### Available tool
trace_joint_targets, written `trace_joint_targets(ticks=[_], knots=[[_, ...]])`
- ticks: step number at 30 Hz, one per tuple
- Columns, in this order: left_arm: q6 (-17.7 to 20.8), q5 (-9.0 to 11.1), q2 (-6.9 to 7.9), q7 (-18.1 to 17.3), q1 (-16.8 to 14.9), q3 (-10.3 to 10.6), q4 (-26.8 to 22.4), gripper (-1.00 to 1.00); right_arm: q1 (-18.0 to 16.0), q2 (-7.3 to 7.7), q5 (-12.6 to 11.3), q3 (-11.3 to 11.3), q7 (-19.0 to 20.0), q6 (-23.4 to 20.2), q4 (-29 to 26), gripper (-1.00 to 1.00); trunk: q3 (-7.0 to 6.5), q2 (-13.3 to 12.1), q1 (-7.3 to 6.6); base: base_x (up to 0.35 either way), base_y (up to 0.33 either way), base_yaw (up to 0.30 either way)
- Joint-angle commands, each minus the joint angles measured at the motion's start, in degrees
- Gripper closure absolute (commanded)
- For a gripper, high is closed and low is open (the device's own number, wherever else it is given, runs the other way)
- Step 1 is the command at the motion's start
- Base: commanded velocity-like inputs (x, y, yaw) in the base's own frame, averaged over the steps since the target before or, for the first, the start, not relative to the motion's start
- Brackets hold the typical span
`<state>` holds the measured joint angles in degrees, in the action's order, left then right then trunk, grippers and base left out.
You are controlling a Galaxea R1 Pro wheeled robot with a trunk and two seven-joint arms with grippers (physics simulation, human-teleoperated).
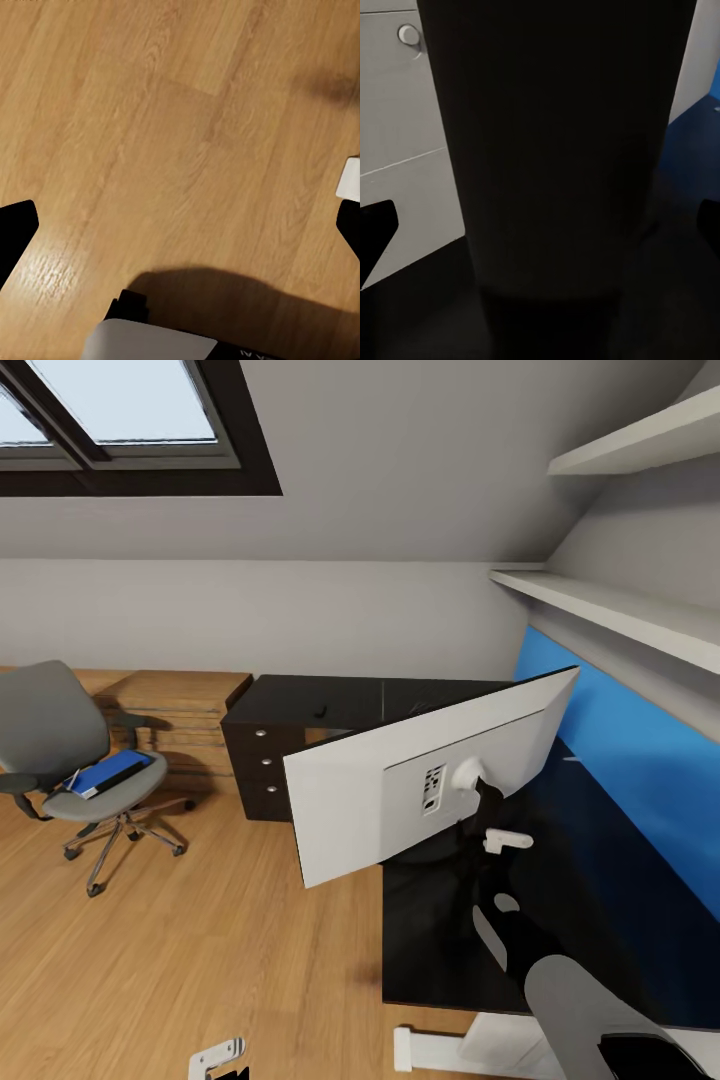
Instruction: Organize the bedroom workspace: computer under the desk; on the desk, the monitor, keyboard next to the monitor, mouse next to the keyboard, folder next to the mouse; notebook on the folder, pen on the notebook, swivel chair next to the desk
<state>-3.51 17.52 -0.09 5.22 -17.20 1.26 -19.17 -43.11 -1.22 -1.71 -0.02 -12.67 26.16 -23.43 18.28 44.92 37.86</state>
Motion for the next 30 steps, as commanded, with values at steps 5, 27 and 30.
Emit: trace_joint_targets(ticks=[5,27,30], knots=[[-0.18,0.31,0.0,0.2,-0.02,0.15,0.01,-1.0,-0.05,-0.02,-0.14,0.02,-0.08,0.19,0.23,-1.0,0.07,0.05,0.01,0.0,0.0,0.0],[-0.18,0.31,0.0,0.17,-0.03,0.15,0.01,-1.0,-0.05,-0.02,-0.13,0.01,-0.08,0.2,0.39,1.0,0.07,0.05,0.01,0.0,0.0,0.0],[-0.18,0.31,0.0,0.15,-0.03,0.15,0.01,-1.0,-0.05,-0.02,-0.13,-0.01,-0.08,0.21,0.4,1.0,0.07,0.05,0.01,0.0,0.0,0.0]])
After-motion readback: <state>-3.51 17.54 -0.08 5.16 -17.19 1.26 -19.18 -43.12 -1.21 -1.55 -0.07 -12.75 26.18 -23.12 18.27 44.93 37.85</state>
